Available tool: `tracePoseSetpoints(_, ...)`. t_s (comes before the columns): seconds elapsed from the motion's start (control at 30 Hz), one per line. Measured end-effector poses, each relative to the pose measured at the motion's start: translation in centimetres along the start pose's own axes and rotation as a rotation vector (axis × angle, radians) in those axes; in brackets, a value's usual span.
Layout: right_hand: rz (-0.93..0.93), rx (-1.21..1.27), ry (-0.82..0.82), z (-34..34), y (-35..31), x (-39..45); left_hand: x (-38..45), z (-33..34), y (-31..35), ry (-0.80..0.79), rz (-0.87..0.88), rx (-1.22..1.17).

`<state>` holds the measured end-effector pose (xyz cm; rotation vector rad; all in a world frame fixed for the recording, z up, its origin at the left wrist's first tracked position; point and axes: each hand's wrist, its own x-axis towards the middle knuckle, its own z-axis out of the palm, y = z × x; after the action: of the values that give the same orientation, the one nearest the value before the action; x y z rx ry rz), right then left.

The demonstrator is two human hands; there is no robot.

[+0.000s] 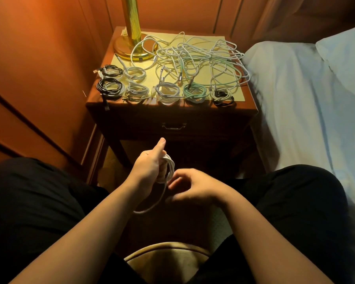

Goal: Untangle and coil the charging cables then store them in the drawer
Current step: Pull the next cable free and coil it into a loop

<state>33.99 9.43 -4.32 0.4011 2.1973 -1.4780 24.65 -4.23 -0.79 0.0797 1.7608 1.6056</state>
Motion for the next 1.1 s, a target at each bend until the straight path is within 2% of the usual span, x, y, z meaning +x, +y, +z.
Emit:
tracePoseSetpoints(0.1, -0.157, 0.212, 0.206, -0.4, -0.7, -0.7, 0.0, 0.4, -0.3, 0.001, 0.001, 0.018)
tracePoseSetpoints(0.23, -0.206, 0.203, 0.275, -0.3, -0.9, -0.9, 0.3, 0.6, -0.8, -0.058, 0.050, 0.112)
tracePoseSetpoints(0.3, -0.229, 0.236, 0.274, -0.2, -0.9, -1.0, 0.4, 0.7, -1.0, -0.039, 0.058, 0.116)
tracePoseSetpoints(0.43, -0.183, 0.521, 0.187, -0.2, -1.7, -1.3, 0.8, 0.5, -0.7, -0.024, 0.063, 0.064)
tracePoseSetpoints(0.57, -0.148, 0.700, 0.074, 0.5, -2.0, -1.1, 0.8, 0.5, -0.7, -0.065, 0.055, 0.067)
tracePoseSetpoints(0.67, -0.083, 0.871, 0.065, 0.7, -2.5, -1.0, 0.9, 0.6, -0.8, -0.113, 0.015, -0.021)
tracePoseSetpoints(0.83, -0.047, 0.672, 0.057, 0.7, -2.5, -1.1, 0.7, 0.7, -0.8, -0.117, 0.027, 0.031)
tracePoseSetpoints(0.97, -0.034, 0.694, 0.136, 0.8, -3.0, -1.3, 1.0, 0.7, -1.2, -0.087, 0.019, 0.034)
tracePoseSetpoints(1.1, 0.056, 0.752, 0.288, 0.2, -3.0, -1.1, 1.1, 0.4, -1.4, -0.013, 0.141, 0.169)
